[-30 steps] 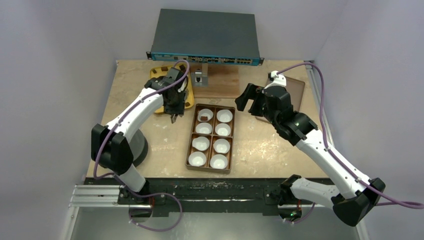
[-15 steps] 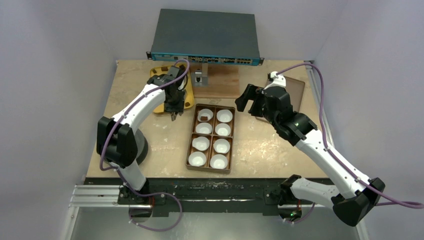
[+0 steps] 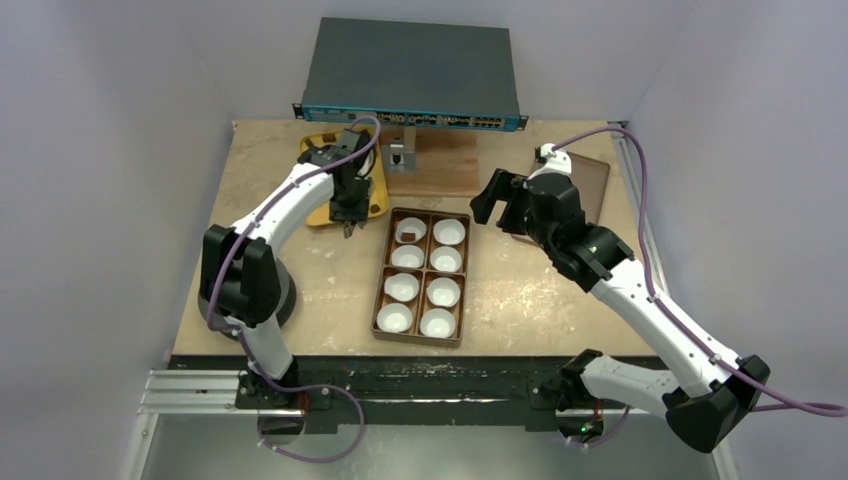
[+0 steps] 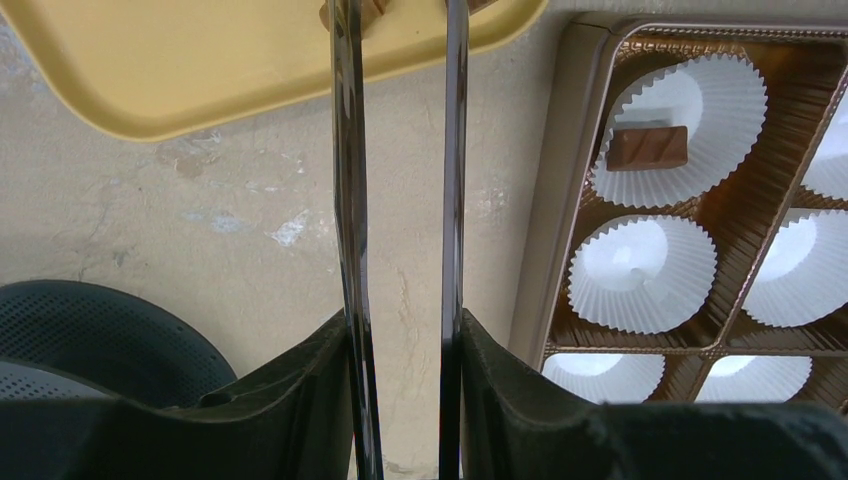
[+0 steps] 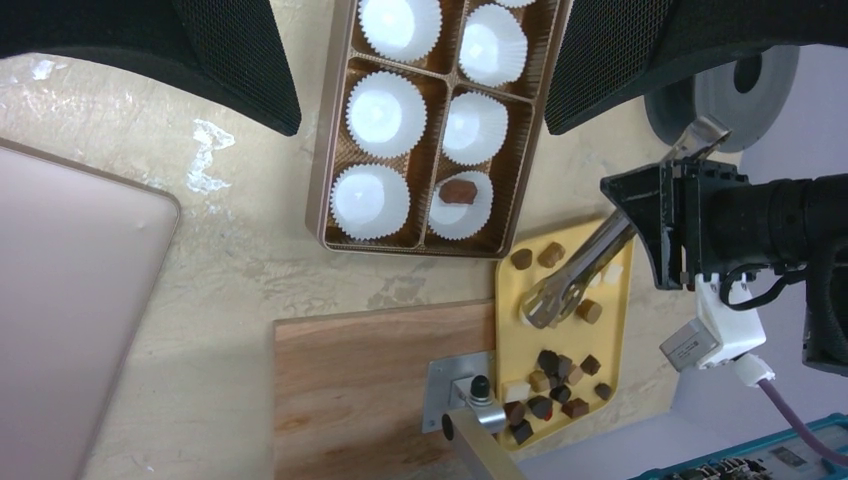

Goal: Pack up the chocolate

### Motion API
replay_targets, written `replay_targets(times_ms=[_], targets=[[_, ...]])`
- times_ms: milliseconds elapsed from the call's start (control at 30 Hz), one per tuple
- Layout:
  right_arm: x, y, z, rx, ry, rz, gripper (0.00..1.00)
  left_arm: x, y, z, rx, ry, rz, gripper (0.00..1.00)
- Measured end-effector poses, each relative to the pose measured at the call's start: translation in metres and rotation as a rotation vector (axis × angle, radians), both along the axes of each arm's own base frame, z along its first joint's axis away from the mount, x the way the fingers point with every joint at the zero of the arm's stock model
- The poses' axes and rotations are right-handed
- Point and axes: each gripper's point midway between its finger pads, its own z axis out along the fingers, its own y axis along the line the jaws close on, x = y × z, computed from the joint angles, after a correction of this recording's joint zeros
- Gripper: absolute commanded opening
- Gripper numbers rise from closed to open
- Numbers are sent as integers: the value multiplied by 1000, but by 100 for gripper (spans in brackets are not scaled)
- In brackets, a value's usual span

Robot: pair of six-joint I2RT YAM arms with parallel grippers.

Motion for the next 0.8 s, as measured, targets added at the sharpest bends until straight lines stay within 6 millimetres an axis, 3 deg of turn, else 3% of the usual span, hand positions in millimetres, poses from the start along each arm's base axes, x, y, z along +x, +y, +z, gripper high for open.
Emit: replay_targets(times_ms=[800], targets=[[0,0,-1,-1,1,0,89,14,0,-8,25,10,-9,30]])
